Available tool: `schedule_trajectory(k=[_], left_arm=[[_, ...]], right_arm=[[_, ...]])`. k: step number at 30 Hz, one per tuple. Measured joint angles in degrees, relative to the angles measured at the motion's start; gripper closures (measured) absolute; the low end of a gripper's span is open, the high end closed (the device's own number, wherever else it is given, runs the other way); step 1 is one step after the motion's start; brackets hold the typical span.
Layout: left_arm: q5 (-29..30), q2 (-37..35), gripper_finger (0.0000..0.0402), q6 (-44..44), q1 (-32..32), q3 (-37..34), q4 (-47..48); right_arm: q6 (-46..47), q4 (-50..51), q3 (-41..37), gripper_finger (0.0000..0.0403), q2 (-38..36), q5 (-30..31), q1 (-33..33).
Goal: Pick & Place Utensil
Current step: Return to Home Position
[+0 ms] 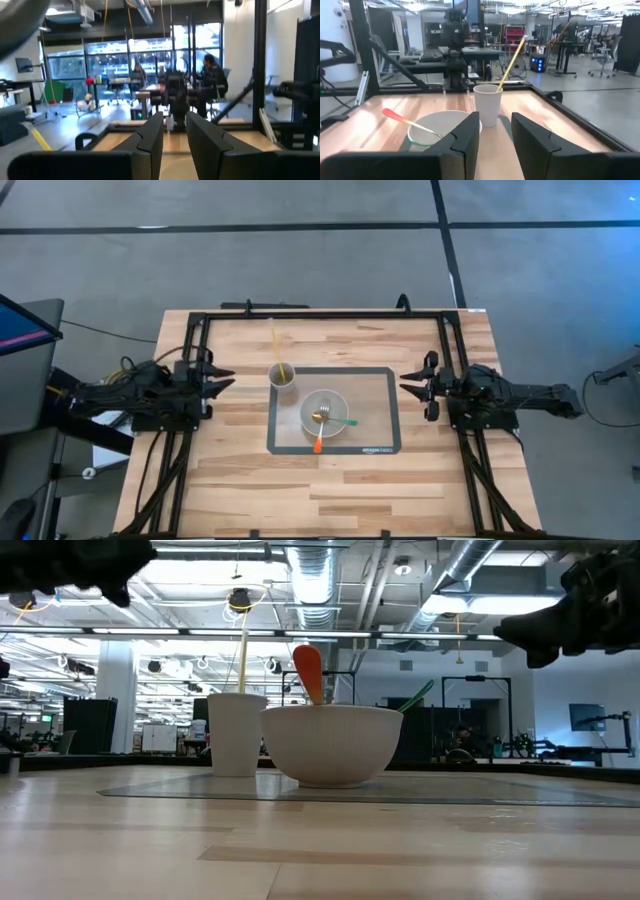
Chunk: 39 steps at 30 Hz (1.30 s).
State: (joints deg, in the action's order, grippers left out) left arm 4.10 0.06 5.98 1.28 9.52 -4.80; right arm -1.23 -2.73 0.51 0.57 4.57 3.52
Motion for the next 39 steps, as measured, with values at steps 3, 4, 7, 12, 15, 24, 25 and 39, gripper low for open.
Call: schedule_trajectory(k=[3,4,7,12,15,24,25,39], left_arm=[[0.0,0.3,0.0316,0.1,-0.1,-2.3,-1.5],[0.2,0.3,0.0316,-0.1,-0.1,-3.8,-2.9],[0.1,0.1,0.0316,-0.9,-0.1,-8.2,-7.5],[0.4,1.1,0.0316,-2.0,-0.1,-9.2,-8.8],[0.4,2.4,0.0316,-2.0,-0.1,-9.2,-8.8],[0.8,7.7,0.0316,-2.0,-0.1,-9.2,-9.0],[0.8,8.2,0.0316,-2.0,-0.1,-9.2,-9.0],[0.8,14.0,0.0316,-2.0,-0.1,-9.2,-9.4]], right_arm=[[-0.2,0.3,0.0,0.0295,-0.5,0.1,0.0],[-0.5,0.1,0.0,0.0295,-0.4,0.0,0.0],[-0.6,0.3,0.0,0.0295,-0.4,0.6,0.0],[-0.8,0.3,0.0,0.0295,-0.4,0.7,0.0],[-2.1,0.1,0.0,0.0295,-0.4,0.7,0.0],[-2.1,0.6,0.0,0.0295,-0.4,0.5,0.0],[-2.1,0.6,0.0,0.0295,-0.4,0.4,0.0],[-2.2,0.6,0.0,0.0295,-0.4,0.4,0.0]])
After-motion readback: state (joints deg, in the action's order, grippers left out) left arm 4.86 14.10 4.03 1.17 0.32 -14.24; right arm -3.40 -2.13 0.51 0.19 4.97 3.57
